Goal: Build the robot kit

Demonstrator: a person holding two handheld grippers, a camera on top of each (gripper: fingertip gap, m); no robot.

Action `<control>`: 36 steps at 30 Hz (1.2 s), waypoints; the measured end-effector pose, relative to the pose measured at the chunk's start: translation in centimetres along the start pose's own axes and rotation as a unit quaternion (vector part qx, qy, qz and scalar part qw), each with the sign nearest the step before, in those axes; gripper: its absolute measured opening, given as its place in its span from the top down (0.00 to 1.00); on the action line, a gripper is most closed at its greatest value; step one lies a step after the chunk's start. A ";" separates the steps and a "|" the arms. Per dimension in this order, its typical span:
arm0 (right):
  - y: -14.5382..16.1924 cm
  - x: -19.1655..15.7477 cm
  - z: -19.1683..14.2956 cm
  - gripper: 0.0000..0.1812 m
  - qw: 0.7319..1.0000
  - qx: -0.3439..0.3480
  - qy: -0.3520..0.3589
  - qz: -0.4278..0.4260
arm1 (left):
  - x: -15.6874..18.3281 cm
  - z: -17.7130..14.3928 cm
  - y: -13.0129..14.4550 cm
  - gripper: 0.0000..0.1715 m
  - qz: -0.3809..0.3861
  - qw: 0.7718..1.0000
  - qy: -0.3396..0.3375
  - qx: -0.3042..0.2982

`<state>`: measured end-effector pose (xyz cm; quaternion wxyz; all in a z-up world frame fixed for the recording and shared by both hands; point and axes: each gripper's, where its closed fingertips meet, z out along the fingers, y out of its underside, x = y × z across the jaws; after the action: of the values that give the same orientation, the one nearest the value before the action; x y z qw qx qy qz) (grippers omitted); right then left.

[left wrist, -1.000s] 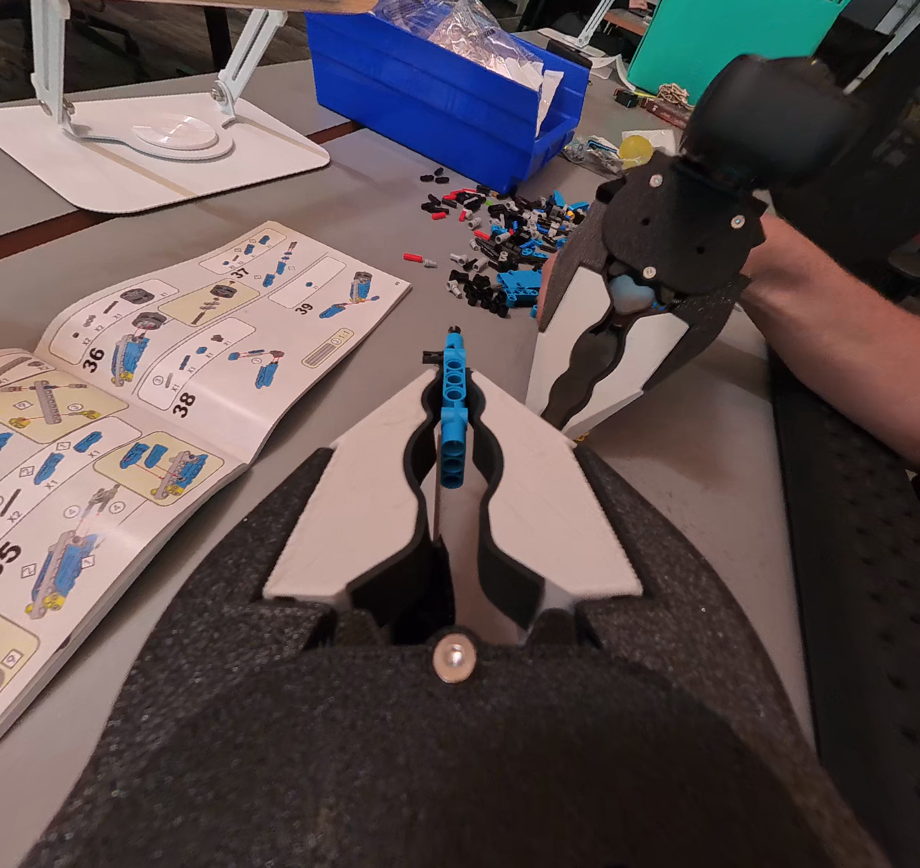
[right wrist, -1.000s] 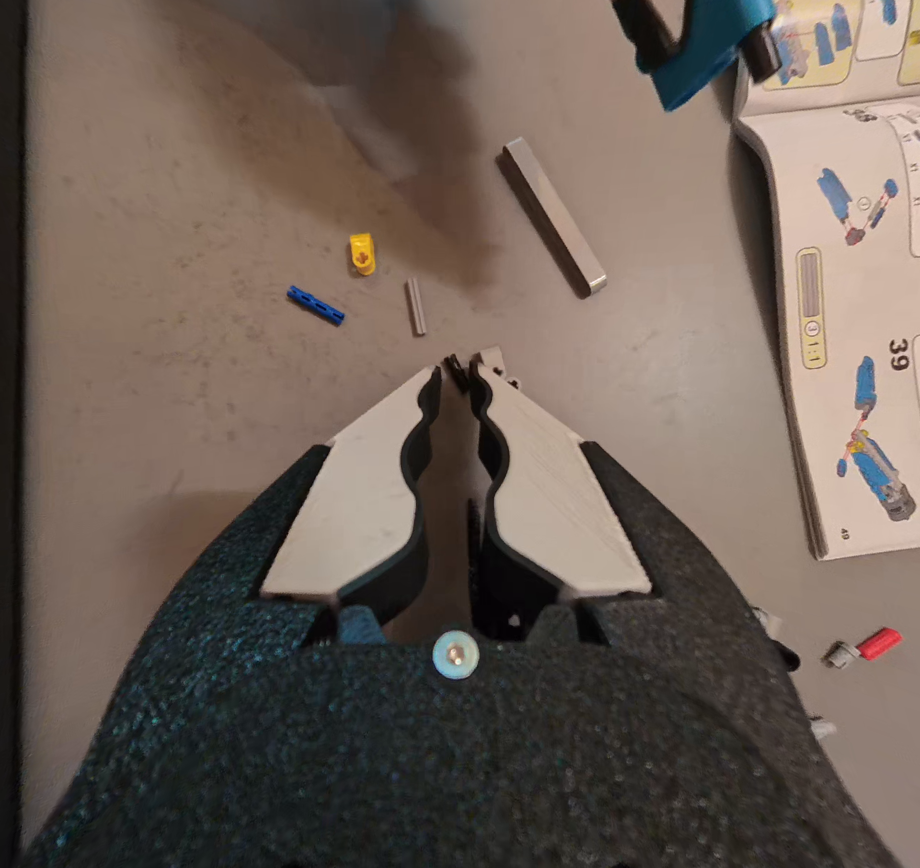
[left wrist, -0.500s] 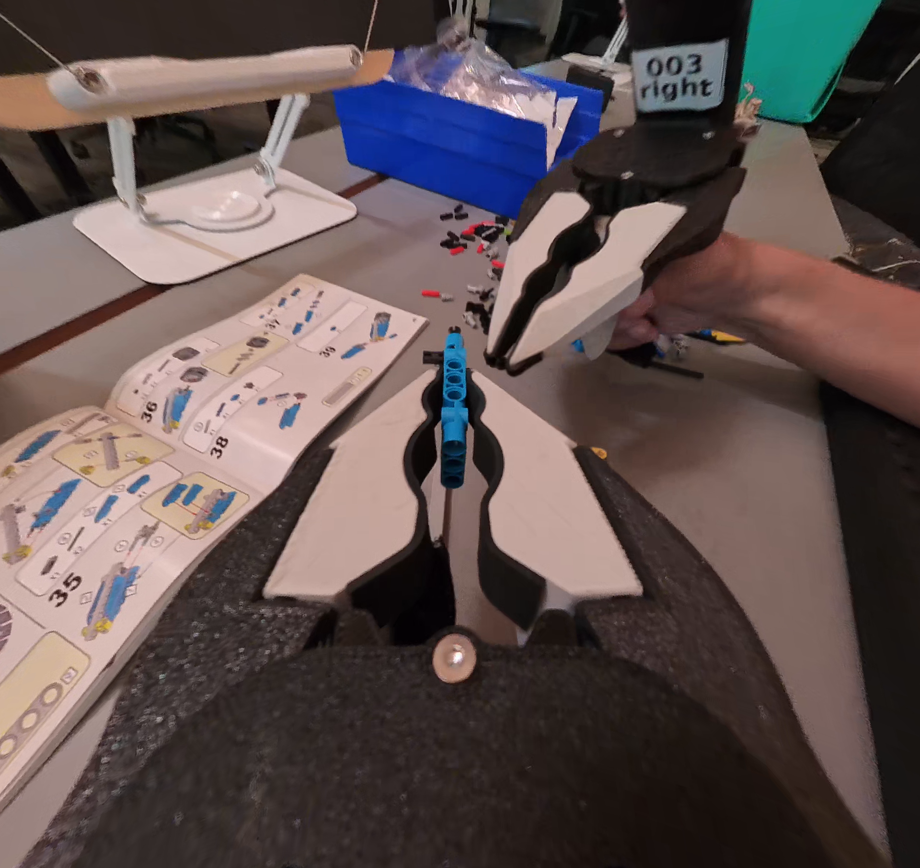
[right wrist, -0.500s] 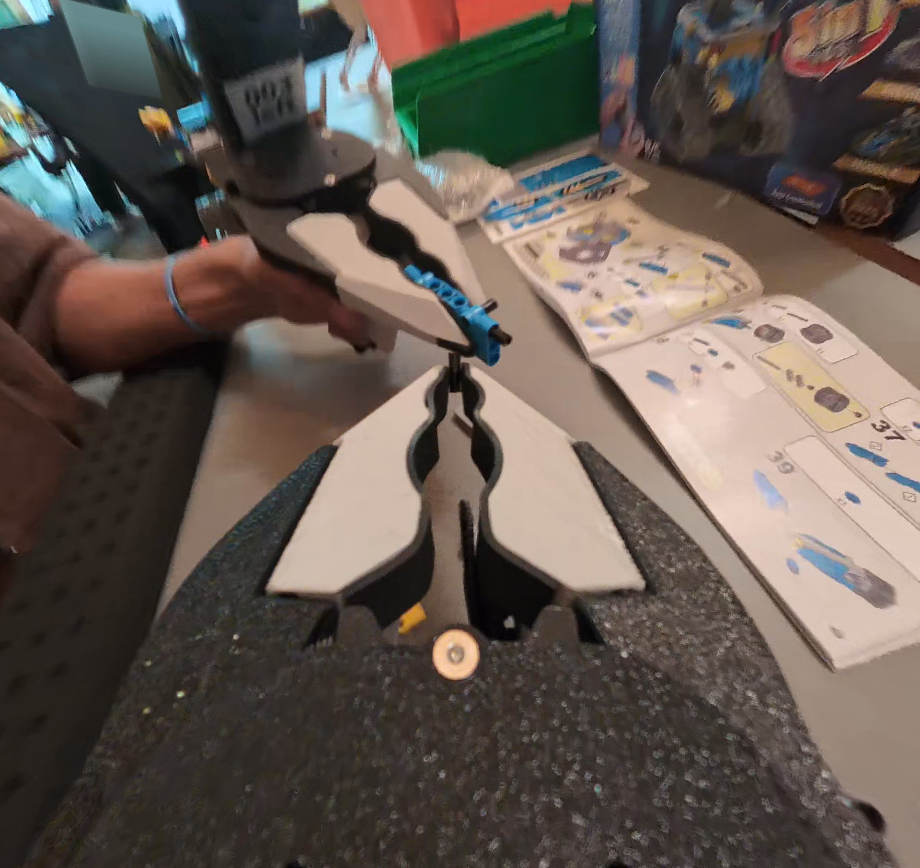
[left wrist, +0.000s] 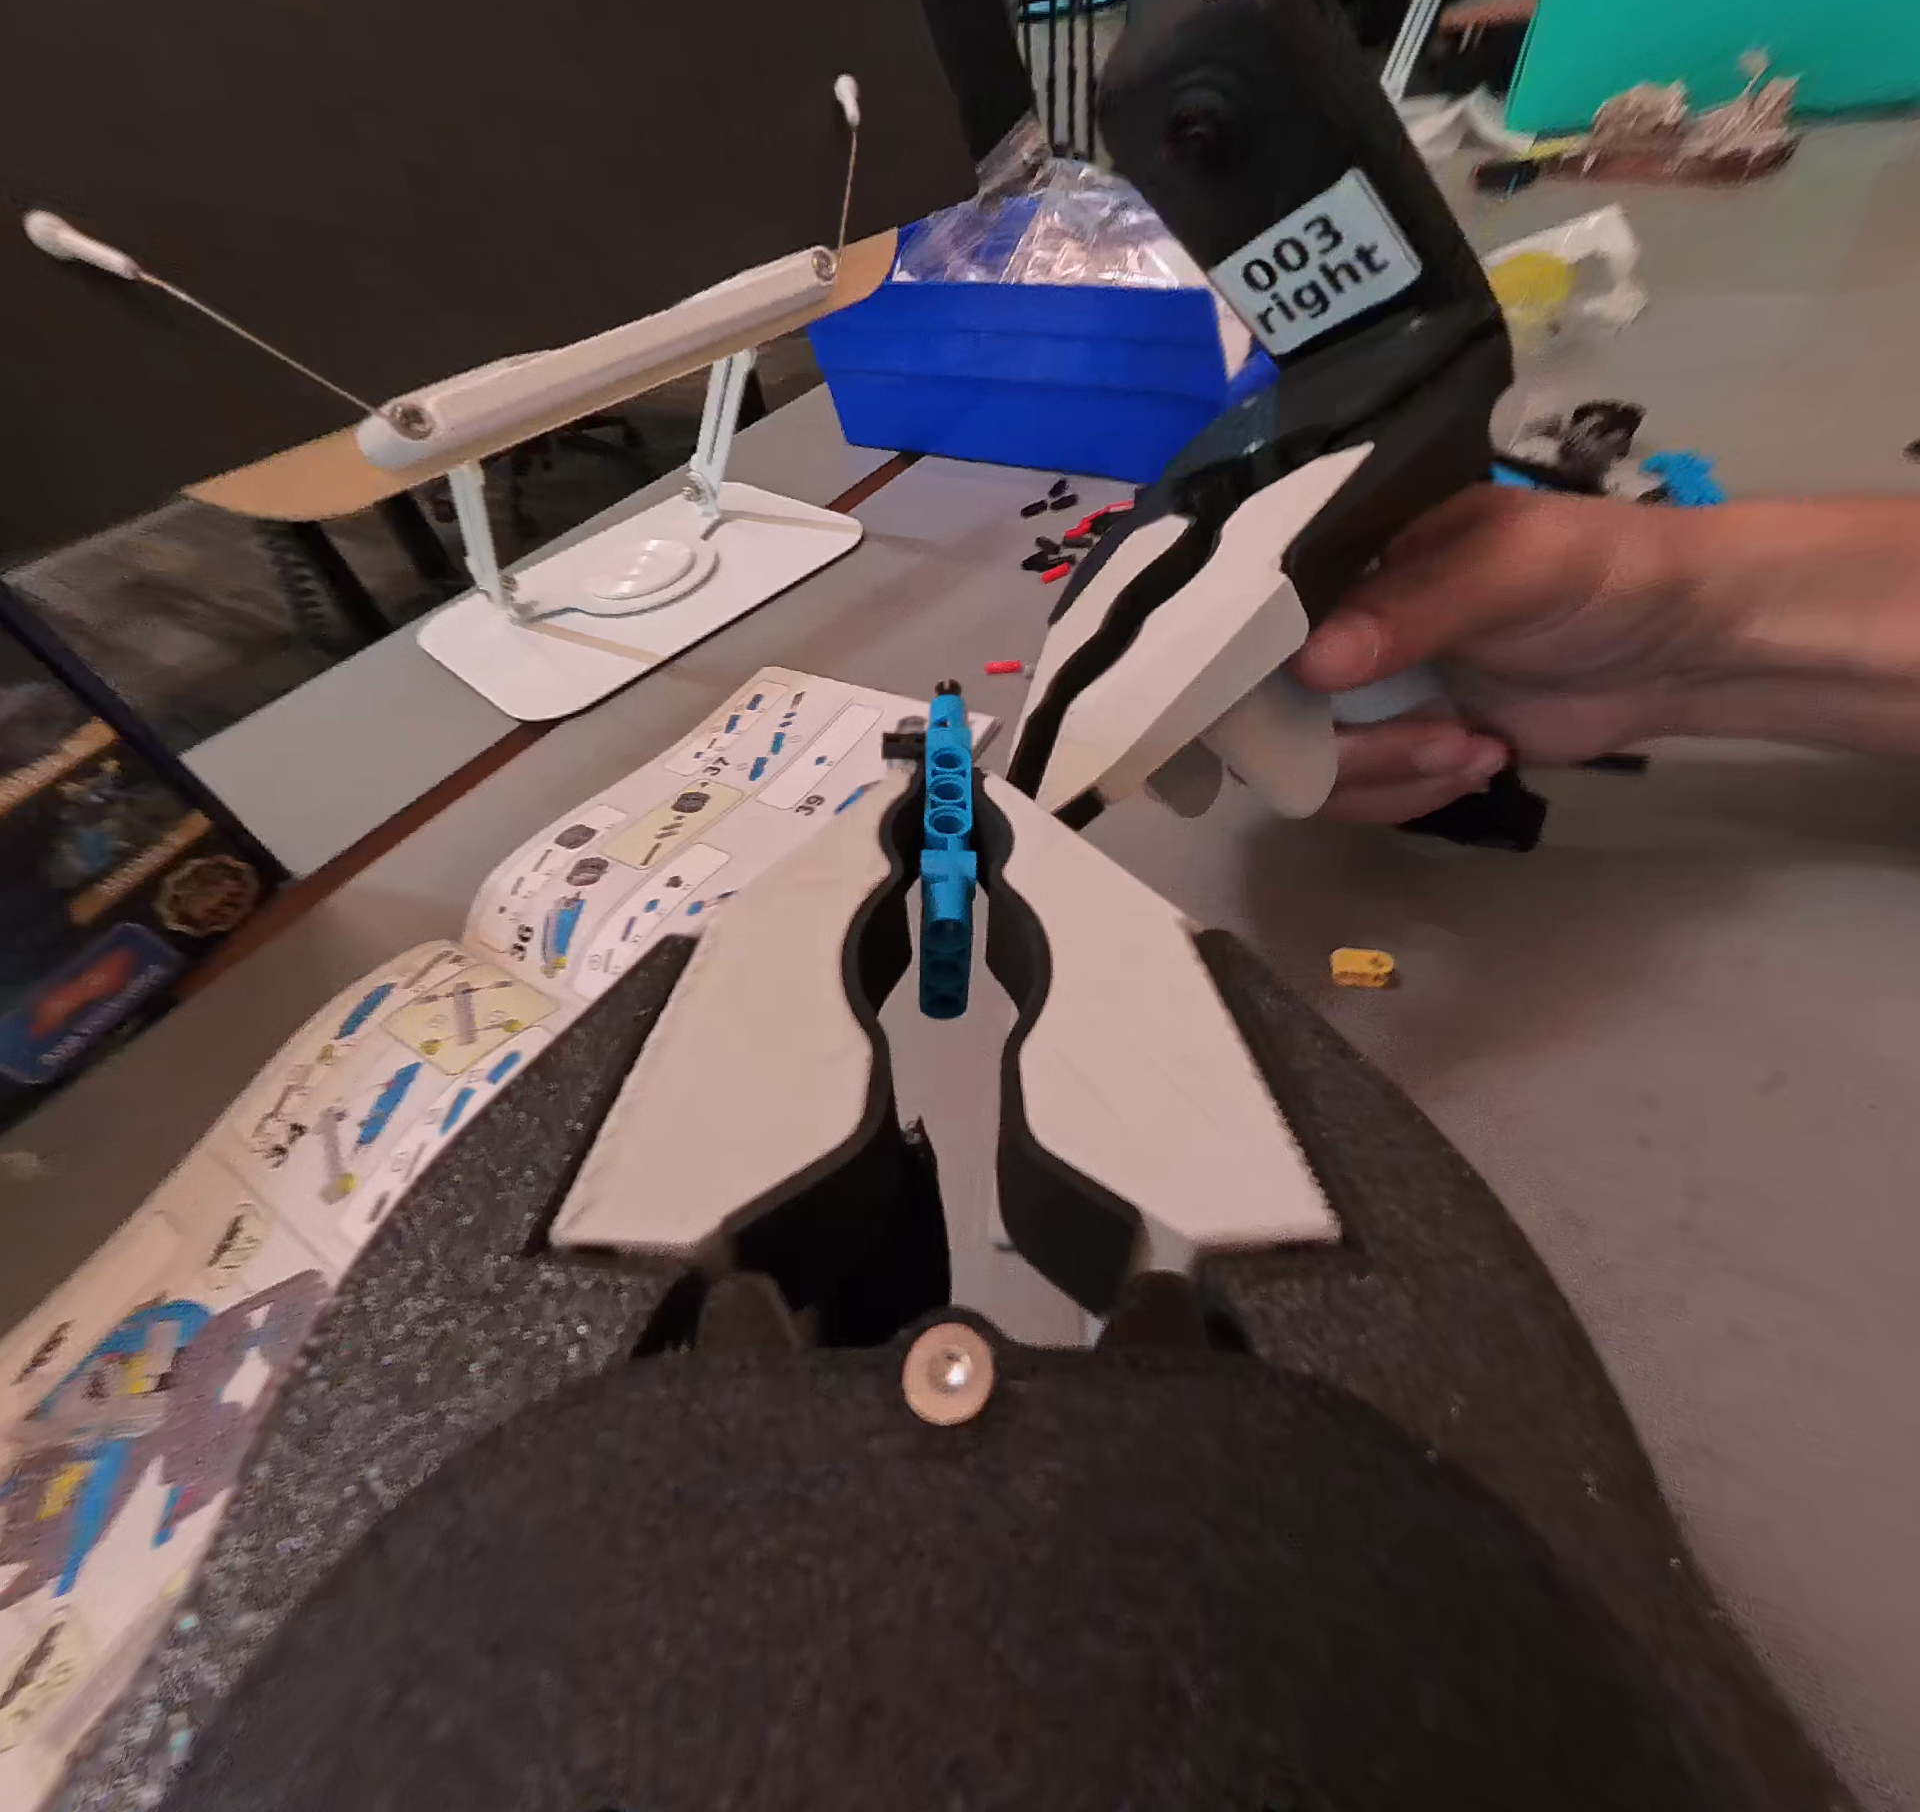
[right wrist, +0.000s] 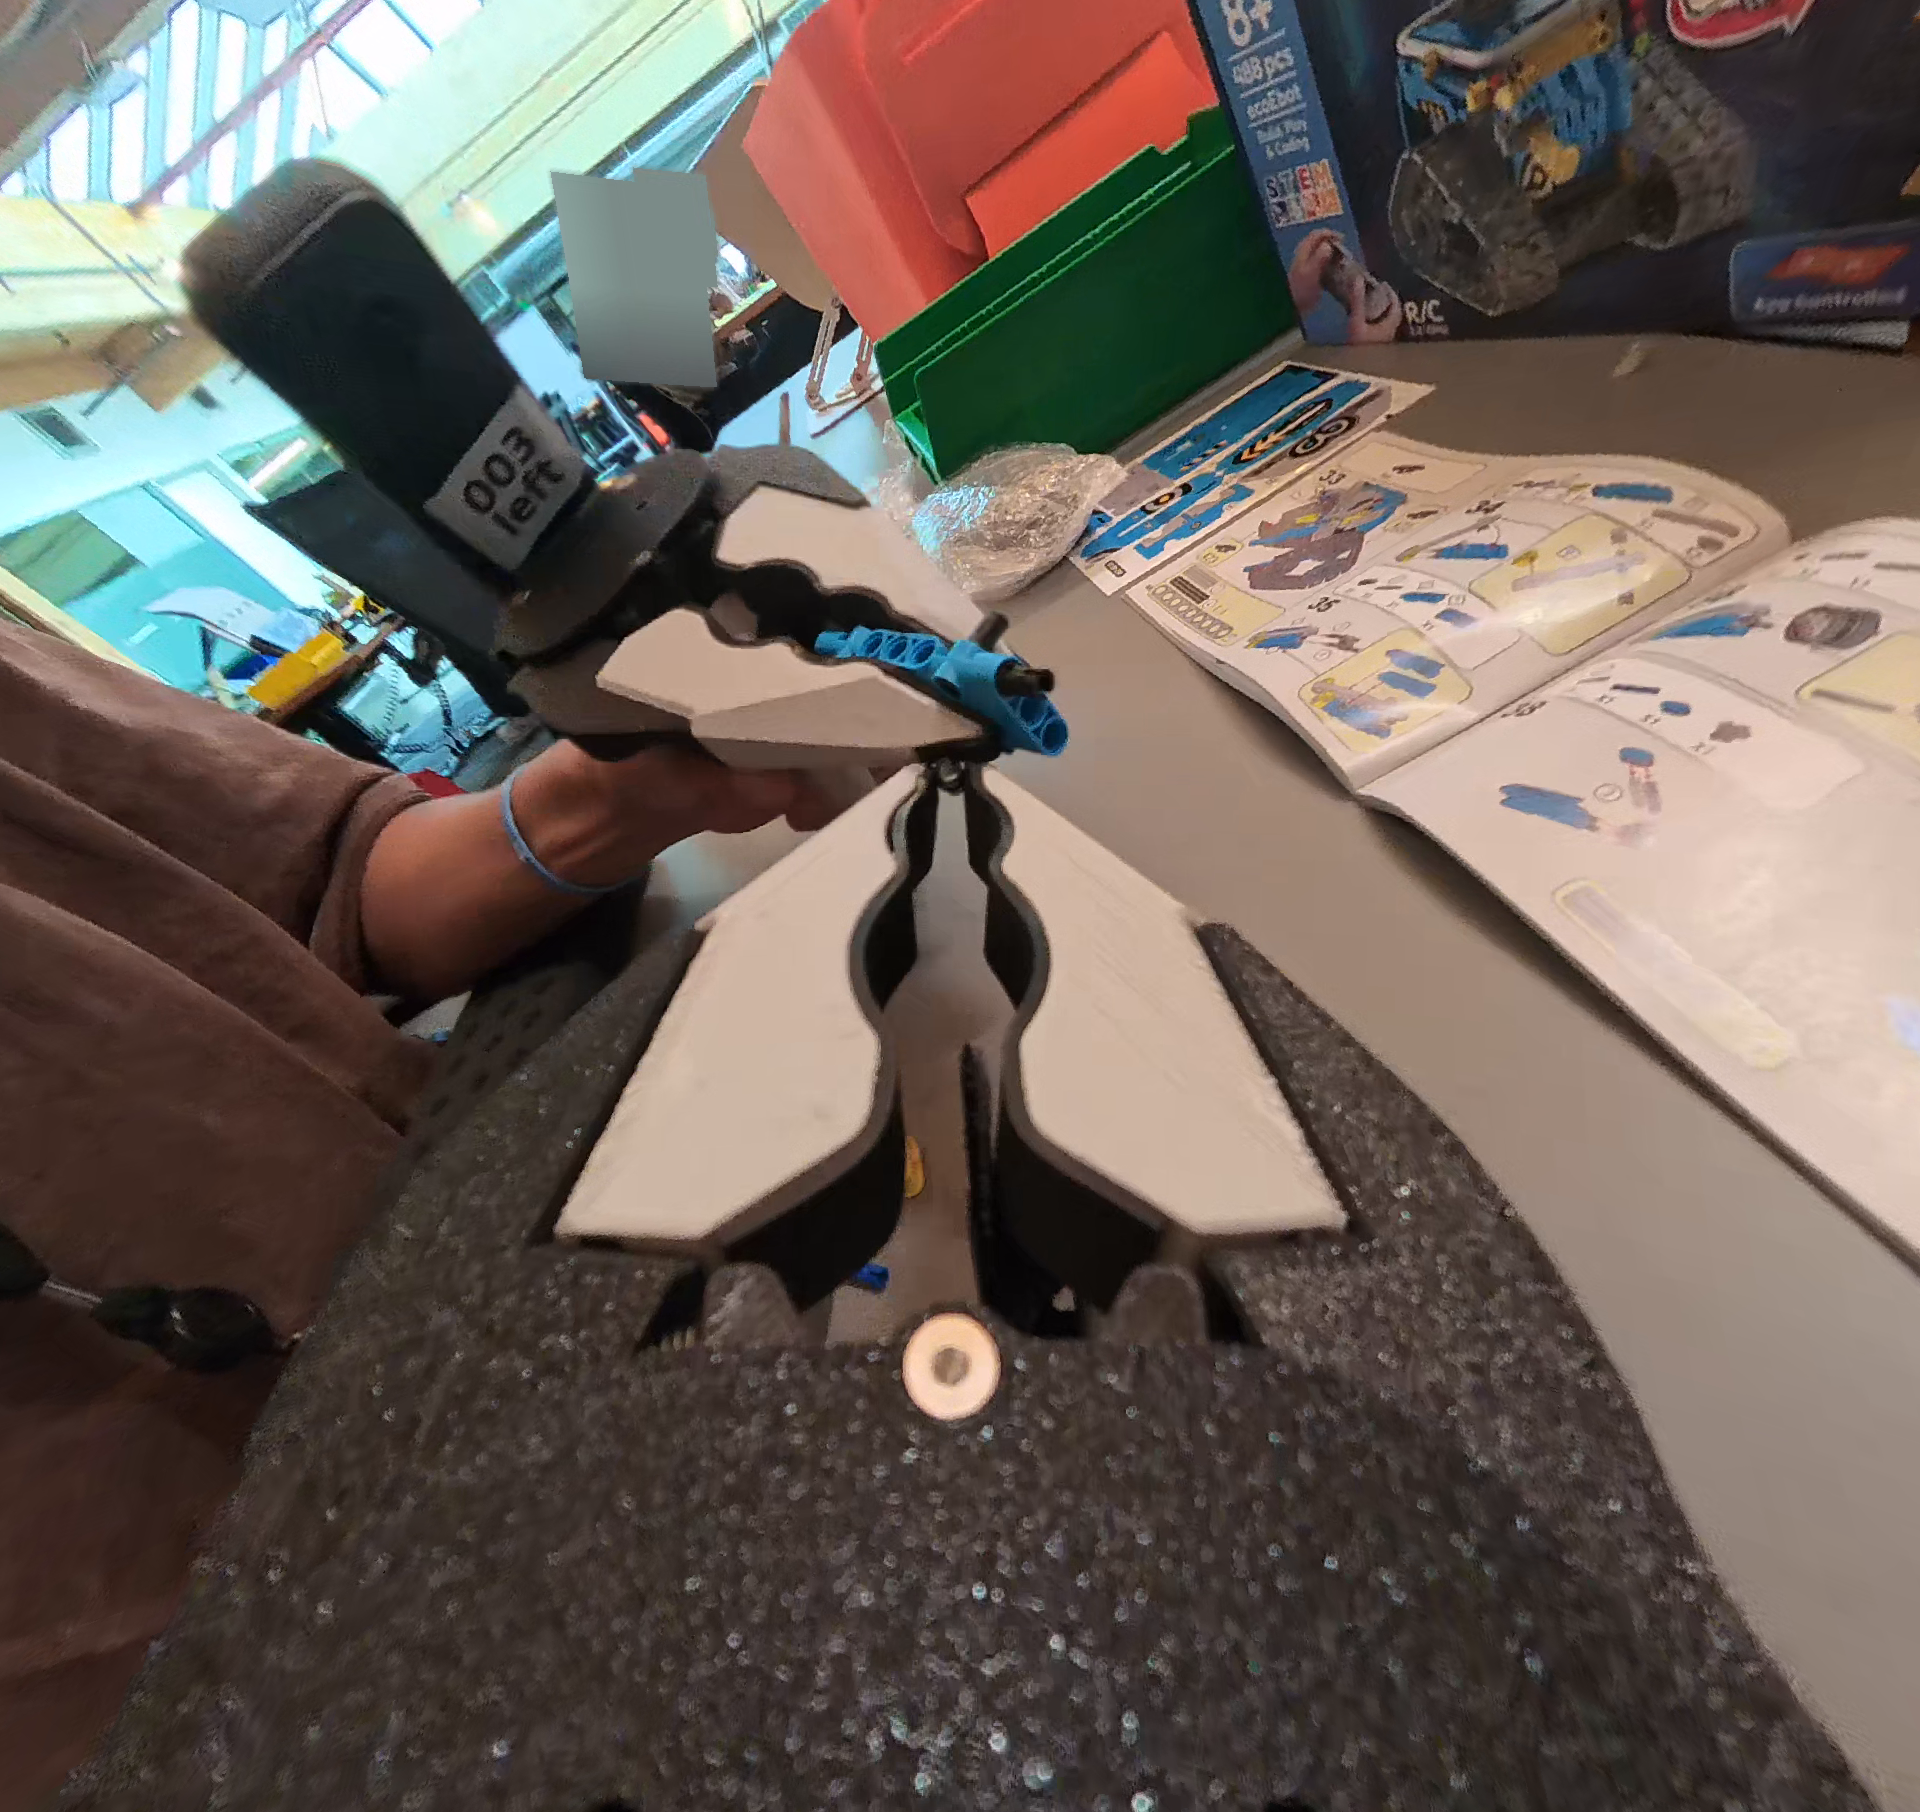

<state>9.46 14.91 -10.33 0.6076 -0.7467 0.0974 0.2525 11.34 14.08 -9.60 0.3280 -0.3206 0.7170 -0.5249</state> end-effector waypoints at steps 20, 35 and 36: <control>-4.5 -2.6 -3.0 0.98 0.991 0.109 -0.023 -0.076 | 0.8 -3.1 -5.0 0.97 -0.260 0.928 0.208 0.168; -5.5 -5.7 -2.9 0.98 0.984 0.137 -0.074 -0.087 | 2.3 -4.6 -7.0 0.97 -0.315 0.875 0.294 0.222; -5.5 -5.7 -2.9 0.98 0.984 0.135 -0.072 -0.088 | 2.3 -4.6 -7.0 0.97 -0.316 0.875 0.293 0.221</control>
<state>7.81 12.58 -2.43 0.7280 -0.6435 0.0202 0.2356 7.11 13.03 -2.12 -0.0185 -0.2809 0.5057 -0.8155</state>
